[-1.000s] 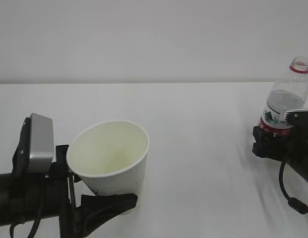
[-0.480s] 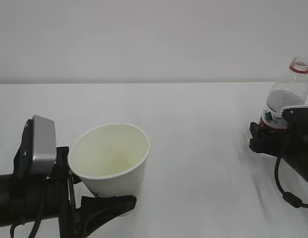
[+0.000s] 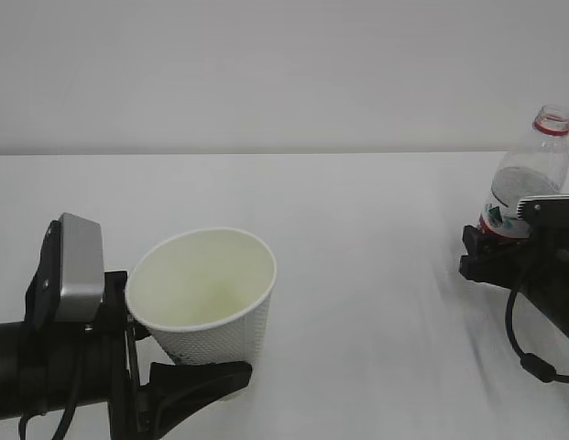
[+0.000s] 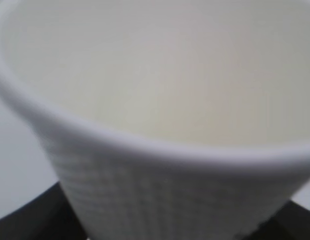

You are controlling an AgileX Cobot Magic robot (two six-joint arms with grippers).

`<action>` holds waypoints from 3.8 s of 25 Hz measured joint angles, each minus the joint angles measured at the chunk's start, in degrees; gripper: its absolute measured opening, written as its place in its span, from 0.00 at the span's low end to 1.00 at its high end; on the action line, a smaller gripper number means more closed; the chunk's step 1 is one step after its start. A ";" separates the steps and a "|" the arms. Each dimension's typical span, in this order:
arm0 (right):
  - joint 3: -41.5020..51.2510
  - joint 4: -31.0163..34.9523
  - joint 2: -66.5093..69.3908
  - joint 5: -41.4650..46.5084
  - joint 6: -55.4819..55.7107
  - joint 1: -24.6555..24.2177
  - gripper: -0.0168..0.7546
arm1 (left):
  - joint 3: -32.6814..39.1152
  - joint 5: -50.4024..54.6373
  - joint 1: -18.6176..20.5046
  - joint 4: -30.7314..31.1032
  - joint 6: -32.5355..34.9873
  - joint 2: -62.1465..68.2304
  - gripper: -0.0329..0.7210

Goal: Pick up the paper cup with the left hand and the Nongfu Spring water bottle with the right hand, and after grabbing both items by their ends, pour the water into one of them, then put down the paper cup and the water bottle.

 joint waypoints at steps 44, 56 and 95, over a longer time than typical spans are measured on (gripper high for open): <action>11.96 -15.08 -38.51 23.06 -0.39 0.00 0.73 | -2.14 -1.77 -8.43 0.01 -0.02 0.00 0.76; 12.06 -30.74 -42.43 27.69 10.23 0.00 0.73 | -2.14 -2.77 -8.78 0.01 -0.12 0.00 0.76; -1.90 -65.65 -42.43 29.67 34.33 3.84 0.73 | -2.14 -2.86 -12.24 0.21 -0.12 0.00 0.75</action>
